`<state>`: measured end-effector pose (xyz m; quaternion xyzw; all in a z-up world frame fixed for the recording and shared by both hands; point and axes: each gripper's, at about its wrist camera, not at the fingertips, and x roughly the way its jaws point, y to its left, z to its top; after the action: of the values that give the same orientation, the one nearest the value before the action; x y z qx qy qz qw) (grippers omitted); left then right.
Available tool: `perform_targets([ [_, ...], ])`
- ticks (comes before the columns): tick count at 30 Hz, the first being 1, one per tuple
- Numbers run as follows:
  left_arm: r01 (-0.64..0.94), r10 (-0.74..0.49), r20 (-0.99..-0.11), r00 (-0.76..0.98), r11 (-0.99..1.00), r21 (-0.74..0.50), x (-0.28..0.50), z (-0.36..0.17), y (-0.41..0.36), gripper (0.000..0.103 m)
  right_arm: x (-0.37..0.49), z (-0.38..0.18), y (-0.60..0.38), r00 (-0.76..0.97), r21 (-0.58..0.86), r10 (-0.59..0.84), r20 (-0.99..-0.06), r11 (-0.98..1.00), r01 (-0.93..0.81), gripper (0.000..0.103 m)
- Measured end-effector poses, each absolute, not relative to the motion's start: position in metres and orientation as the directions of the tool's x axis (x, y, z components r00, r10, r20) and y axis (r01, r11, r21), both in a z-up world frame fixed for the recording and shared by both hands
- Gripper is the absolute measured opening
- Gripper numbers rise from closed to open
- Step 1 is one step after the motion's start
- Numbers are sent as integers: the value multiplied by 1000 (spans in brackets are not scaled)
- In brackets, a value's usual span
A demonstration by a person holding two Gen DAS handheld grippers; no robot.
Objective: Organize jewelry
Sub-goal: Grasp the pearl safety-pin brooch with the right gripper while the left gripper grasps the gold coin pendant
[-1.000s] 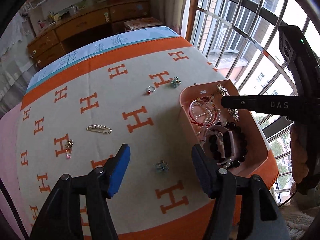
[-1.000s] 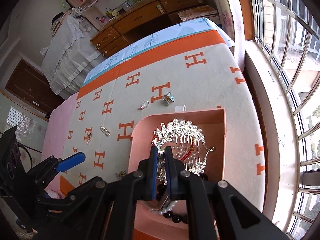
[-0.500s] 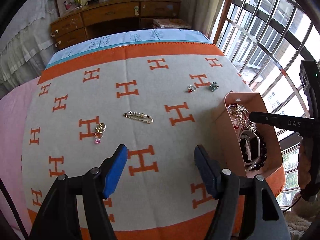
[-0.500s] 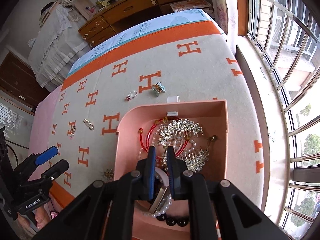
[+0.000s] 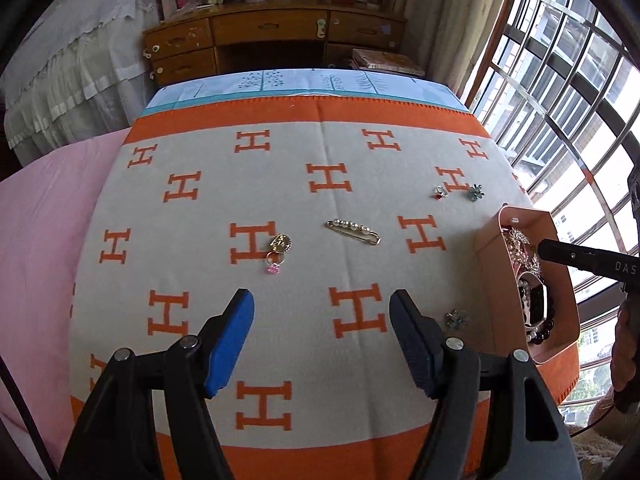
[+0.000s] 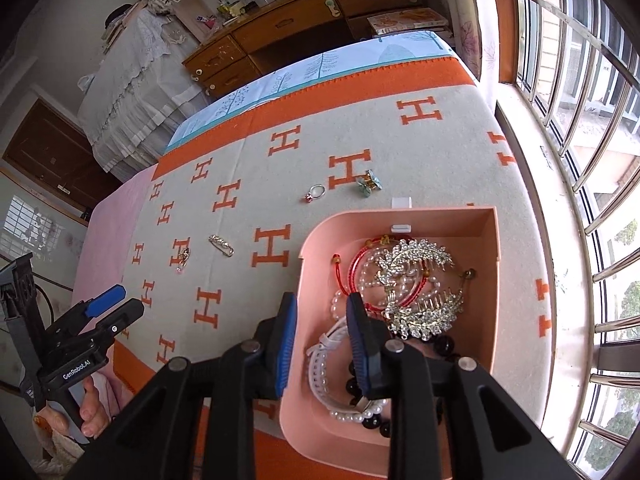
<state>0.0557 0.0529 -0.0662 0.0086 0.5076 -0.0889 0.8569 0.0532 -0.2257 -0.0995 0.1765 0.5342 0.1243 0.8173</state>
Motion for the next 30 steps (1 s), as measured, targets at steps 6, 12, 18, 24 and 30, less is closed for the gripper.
perform_targets([
  [6,142,-140,-870,473,986,-82,57,-66,64,69,54,-94,-208,391,415,407,-826,907,-67,26],
  [12,147,-145,-877,458,985,-86,61,-75,67,69,58,-92,-182,371,387,410,-833,912,-138,26],
  [18,145,-156,-882,445,984,-101,66,-86,77,69,68,-97,-151,326,357,408,-853,911,-206,26],
  [24,155,-147,-891,429,984,-87,79,-95,86,69,82,-105,-116,278,342,409,-869,903,-259,26],
  [30,182,-164,-906,391,978,-99,104,-107,96,68,105,-114,-84,251,302,385,-888,900,-313,26],
])
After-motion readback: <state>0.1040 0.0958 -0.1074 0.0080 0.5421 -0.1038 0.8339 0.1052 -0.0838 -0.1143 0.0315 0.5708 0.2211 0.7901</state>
